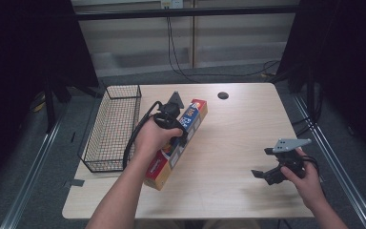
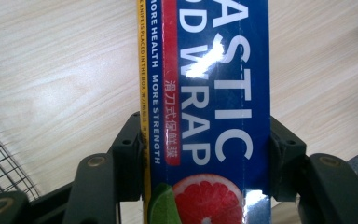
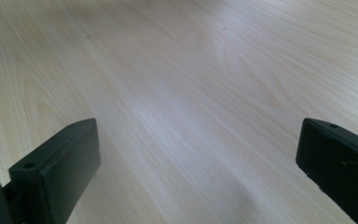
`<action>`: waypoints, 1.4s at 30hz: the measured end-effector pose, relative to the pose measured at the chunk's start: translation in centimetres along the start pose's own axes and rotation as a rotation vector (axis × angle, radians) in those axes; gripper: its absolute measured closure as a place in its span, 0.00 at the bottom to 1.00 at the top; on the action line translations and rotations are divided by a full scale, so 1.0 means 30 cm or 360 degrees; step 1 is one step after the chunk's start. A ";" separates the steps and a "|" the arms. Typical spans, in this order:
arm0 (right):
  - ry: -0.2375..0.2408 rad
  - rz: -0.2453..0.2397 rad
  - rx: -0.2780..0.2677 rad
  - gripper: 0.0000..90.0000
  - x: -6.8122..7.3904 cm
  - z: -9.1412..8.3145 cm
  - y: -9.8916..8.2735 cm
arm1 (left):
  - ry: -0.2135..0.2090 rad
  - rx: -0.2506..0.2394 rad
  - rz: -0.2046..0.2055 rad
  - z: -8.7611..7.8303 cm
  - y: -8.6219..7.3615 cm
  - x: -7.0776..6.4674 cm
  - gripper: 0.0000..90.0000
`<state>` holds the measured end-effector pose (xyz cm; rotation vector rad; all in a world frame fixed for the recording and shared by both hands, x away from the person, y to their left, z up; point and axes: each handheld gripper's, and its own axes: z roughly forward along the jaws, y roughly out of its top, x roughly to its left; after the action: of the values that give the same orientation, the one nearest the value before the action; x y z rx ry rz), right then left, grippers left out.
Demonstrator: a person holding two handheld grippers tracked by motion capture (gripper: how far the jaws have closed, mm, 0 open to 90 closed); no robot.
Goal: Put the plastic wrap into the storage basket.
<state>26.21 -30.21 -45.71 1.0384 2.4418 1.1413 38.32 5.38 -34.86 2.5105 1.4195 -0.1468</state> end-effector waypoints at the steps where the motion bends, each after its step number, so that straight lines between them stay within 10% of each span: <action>1: -0.0006 -0.0002 0.0004 0.00 0.000 -0.001 0.000 | -0.0012 -0.0007 -0.0015 -0.006 0.000 0.001 0.49; 42: -0.0015 -0.0015 -0.0007 0.00 0.003 -0.004 0.004 | 0.0044 -0.0074 -0.0188 -0.163 -0.030 0.136 0.49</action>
<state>26.15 -30.18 -45.53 1.0274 2.4331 1.1356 39.50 10.52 -31.17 2.4011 1.5646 -0.1005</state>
